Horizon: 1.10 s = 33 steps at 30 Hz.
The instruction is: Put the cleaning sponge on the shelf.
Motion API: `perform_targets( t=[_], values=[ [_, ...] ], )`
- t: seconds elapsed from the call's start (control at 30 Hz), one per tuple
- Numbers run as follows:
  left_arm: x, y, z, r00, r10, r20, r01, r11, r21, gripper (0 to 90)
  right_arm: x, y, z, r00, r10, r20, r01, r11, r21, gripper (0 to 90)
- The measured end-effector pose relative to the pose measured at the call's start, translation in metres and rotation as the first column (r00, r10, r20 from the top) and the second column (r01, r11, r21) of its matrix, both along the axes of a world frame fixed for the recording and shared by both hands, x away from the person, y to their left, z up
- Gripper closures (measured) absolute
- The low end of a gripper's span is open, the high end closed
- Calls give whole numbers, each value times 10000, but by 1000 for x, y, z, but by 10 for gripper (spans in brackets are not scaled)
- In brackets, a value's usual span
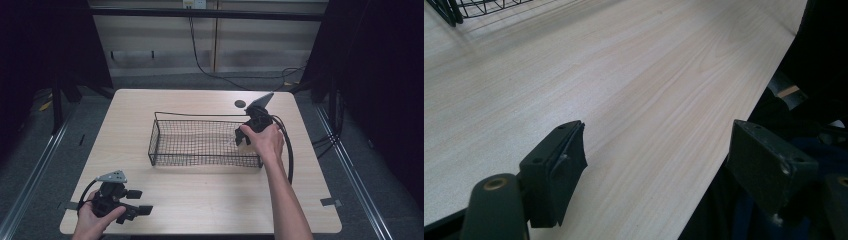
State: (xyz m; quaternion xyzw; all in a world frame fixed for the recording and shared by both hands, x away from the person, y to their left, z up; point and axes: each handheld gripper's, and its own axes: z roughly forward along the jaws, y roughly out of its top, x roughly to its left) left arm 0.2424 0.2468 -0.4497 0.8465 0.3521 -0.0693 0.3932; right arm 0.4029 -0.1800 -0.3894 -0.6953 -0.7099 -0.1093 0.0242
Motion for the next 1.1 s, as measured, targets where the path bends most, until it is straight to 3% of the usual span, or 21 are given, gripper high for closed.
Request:
perform_targets(
  t=[0.23, 0.43, 0.53, 0.9, 1.1],
  values=[
    [0, 0, 0, 10000, -7, -7, 7, 10000, -8, 228, 1, -2, -10, 9991, -370, -192, 366, 9991, -207, 254],
    [0, 0, 0, 10000, 14, -21, -14, 10000, -30, 228, 1, -2, -19, 9982, -479, -362, 471, 9986, -241, 254],
    [0, 0, 0, 10000, 28, 17, -28, 10000, -23, 228, 0, -3, -22, 9978, -575, -335, 558, 9973, -482, 253],
    [0, 0, 0, 10000, -7, 2, 7, 10000, 18, 228, -1, -2, -34, 9953, -799, -540, 774, 9959, -465, 253],
    [0, 0, 0, 10000, -9, 11, 9, 10000, 13, 228, -1, 3, -37, 9941, -866, -646, 819, 9940, -731, 253]
  ],
)
